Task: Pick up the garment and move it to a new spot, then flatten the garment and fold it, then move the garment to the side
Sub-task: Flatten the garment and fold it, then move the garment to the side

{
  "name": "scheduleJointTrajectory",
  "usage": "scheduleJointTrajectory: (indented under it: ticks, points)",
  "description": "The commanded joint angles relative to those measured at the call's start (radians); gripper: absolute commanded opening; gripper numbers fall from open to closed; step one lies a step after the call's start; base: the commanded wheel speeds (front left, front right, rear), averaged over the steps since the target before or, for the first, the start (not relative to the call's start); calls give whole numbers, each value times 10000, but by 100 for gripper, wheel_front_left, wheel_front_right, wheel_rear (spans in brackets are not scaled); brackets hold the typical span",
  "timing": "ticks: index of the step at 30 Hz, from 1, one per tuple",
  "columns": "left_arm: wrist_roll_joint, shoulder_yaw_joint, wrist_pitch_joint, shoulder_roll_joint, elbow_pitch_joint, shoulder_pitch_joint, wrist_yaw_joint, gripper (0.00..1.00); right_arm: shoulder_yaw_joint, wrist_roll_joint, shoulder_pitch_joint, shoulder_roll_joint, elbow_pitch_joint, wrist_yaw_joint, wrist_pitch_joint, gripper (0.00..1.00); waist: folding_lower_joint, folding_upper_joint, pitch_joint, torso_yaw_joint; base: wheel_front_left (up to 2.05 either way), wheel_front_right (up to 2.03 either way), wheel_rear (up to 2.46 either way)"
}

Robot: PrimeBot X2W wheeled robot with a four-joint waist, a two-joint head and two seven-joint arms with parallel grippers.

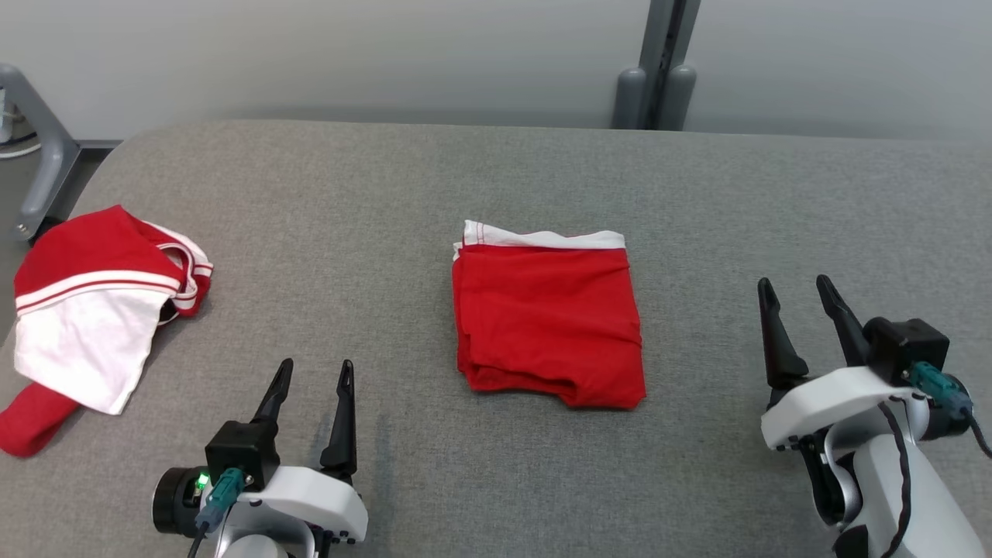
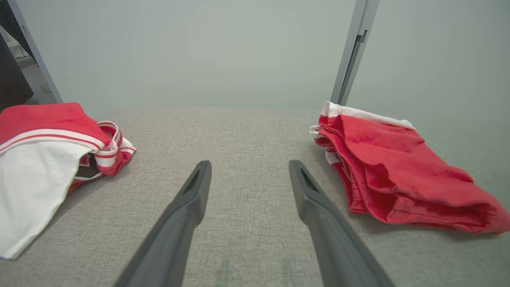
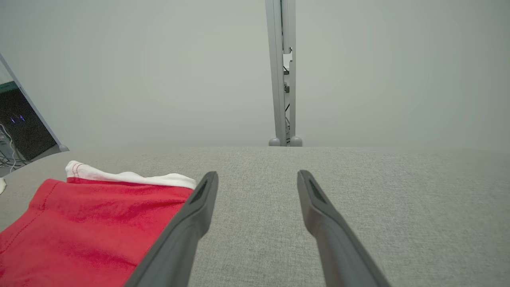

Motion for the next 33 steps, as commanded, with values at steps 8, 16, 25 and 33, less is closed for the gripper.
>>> scheduleJointTrajectory:
  ticks: [8, 16, 25, 33]
  points:
    - [283, 494, -1, 44, 77, 575, -134, 100, -308, -89, 1392, 131, -650, 1, -47, 100, 0, -1, -769, -661, 0, 0, 0]
    - [547, 985, -1, 40, 55, 1150, -212, 100, 120, 423, 2338, 122, -898, 1, -47, 100, 0, -1, -1247, -1009, 0, 0, 0]
    - [679, 1164, -1, 40, -56, 1520, -278, 100, 235, 687, 2689, 121, -911, 1, -47, 100, 0, -1, -1447, -1065, 0, 0, 0]
    - [543, 911, -1, 38, -75, 1381, -286, 100, 391, 718, 2448, 122, -758, 1, -49, 100, 0, -1, -1192, -733, 0, 0, 0]
